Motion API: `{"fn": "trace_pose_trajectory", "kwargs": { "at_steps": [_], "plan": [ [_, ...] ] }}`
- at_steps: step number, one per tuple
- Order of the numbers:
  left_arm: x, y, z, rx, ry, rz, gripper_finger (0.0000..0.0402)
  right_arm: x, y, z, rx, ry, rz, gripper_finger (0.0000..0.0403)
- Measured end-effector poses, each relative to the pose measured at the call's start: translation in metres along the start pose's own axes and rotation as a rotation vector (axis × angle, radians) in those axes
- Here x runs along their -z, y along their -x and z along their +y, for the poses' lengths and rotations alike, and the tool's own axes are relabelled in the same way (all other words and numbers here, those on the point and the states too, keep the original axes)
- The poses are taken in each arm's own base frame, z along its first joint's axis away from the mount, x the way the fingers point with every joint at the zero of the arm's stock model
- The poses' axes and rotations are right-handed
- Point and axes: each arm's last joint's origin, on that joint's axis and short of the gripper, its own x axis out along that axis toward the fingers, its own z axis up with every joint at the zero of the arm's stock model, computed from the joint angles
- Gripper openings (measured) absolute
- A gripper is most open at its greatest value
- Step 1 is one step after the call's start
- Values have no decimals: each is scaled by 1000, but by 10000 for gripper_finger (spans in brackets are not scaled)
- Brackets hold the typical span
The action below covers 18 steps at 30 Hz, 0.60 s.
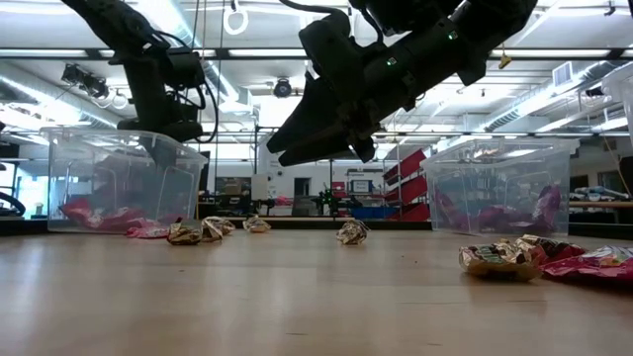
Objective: Sort candy
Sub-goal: Put the red candy into the top left transparent bin
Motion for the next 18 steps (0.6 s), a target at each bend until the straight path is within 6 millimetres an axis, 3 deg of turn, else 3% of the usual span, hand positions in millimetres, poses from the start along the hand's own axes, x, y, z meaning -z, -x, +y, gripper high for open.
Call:
{"fn": "trace_pose_trajectory", "kwargs": {
  "at_steps": [18],
  "plan": [
    [-3, 5, 1, -7, -25, 1, 54, 0, 0, 0, 0, 0, 0, 151]
  ]
}}
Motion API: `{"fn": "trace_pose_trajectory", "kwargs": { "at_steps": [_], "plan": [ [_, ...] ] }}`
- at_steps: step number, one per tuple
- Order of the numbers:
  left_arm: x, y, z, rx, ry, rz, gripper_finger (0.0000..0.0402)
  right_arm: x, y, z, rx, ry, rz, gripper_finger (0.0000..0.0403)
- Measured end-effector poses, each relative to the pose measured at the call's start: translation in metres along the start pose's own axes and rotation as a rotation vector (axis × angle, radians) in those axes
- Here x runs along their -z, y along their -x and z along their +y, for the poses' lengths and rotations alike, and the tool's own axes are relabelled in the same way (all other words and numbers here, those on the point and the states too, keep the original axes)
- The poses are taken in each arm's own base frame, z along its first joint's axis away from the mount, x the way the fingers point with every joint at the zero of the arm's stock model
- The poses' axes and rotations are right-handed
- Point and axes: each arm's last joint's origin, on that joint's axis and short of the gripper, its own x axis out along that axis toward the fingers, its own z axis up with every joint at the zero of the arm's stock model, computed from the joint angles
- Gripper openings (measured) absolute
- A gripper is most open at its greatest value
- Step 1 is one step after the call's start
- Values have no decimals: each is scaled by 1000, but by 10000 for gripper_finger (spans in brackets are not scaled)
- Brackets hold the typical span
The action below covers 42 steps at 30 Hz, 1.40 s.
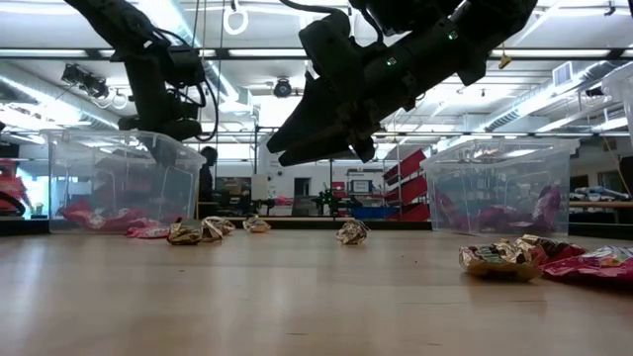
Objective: Sort candy
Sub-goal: Put the red candy into the top left transparent bin
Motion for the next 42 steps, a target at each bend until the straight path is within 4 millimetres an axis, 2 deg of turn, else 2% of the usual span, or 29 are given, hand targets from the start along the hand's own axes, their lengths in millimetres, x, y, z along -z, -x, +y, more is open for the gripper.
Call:
{"fn": "trace_pose_trajectory", "kwargs": {
  "at_steps": [7, 21, 29, 34, 42],
  "plan": [
    [2, 5, 1, 3, 0, -8, 54, 0, 0, 0, 0, 0, 0, 151],
    [10, 50, 14, 26, 45, -191, 53, 0, 0, 0, 0, 0, -1, 151],
    [14, 79, 11, 166, 23, -368, 53, -1, 0, 0, -3, -2, -8, 151],
    [20, 101, 5, 316, -19, -476, 53, -1, 0, 0, -5, -3, -11, 151],
    [40, 124, -12, 535, -108, -492, 53, -1, 0, 0, -5, -3, -11, 151]
  ]
}}
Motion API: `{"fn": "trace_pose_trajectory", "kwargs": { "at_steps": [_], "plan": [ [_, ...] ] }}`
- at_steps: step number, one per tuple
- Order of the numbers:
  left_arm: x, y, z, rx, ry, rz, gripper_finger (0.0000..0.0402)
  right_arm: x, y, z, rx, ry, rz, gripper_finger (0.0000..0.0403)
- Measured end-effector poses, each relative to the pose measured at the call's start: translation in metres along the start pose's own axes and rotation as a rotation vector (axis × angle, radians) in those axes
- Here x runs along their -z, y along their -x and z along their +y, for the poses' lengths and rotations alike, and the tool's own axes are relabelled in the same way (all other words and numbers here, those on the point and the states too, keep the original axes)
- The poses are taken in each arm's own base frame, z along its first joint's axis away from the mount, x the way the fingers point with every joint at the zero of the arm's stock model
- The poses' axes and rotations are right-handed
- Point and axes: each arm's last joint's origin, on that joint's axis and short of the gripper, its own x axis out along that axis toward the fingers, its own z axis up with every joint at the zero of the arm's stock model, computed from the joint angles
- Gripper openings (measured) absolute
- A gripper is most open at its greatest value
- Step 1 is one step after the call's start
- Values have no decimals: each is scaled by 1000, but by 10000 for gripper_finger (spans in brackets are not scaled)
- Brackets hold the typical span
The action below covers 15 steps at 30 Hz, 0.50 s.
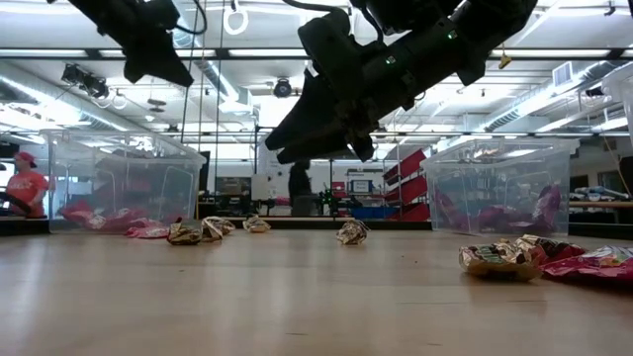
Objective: Sort candy
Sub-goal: Put the red candy into the top left transparent bin
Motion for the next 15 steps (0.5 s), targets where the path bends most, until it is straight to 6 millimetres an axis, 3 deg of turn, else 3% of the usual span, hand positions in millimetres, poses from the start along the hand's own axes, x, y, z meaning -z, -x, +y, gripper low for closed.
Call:
{"fn": "trace_pose_trajectory", "kwargs": {
  "at_steps": [15],
  "plan": [
    [14, 9, -48, 269, -82, 76, 53, -2, 0, 1, -7, -4, -16, 151]
  ]
}}
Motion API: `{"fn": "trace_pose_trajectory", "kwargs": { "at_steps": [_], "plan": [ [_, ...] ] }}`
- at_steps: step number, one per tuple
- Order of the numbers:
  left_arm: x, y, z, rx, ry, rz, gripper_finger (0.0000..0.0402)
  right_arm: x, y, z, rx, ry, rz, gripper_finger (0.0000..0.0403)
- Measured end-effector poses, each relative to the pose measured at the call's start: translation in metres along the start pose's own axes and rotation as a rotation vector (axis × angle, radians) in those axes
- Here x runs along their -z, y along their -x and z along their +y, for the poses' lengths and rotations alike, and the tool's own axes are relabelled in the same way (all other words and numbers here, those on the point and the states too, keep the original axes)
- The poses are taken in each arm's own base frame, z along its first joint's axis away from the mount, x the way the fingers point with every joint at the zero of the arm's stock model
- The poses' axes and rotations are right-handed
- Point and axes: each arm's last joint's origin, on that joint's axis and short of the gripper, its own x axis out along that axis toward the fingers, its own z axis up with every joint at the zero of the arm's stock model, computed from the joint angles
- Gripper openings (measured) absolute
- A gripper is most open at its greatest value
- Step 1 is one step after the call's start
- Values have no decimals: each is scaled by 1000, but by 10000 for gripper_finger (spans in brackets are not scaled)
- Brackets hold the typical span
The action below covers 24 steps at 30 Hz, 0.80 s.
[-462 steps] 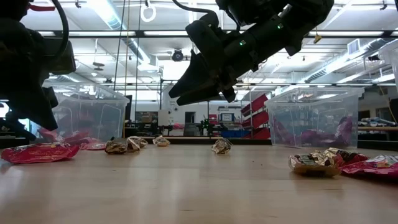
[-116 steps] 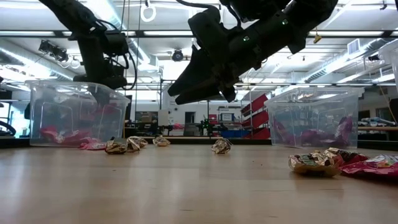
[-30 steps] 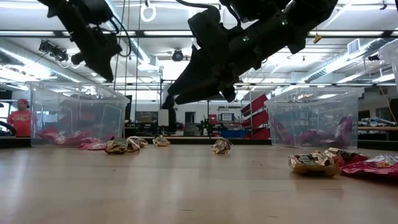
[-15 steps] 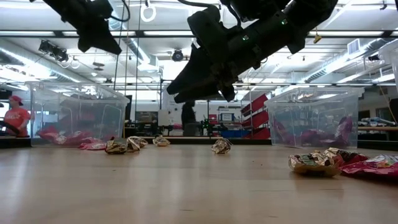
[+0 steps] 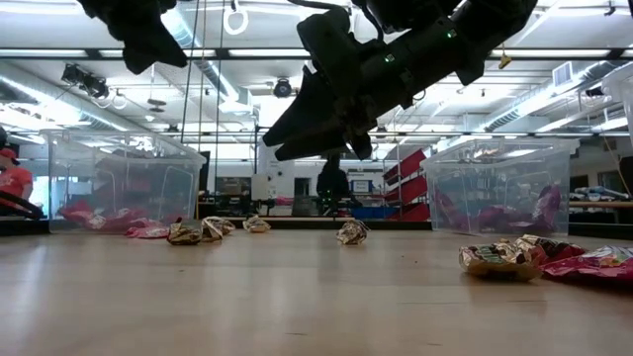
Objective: Sort candy
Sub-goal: Put the red candy into the top left transparent bin
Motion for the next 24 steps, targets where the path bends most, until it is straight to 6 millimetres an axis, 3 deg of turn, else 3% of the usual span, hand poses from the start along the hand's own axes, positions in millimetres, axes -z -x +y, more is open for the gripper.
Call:
{"fn": "trace_pose_trajectory", "kwargs": {
  "at_steps": [10, 18, 24],
  "plan": [
    [15, -5, -27, 110, -57, 60, 53, 0, 0, 0, 0, 0, 0, 151],
    [54, -26, -37, 155, -32, 208, 53, 0, 0, 0, 0, 4, 0, 151],
    [85, -41, -36, 72, -6, 290, 53, 0, 0, -1, 1, 10, 0, 151]
  ]
}}
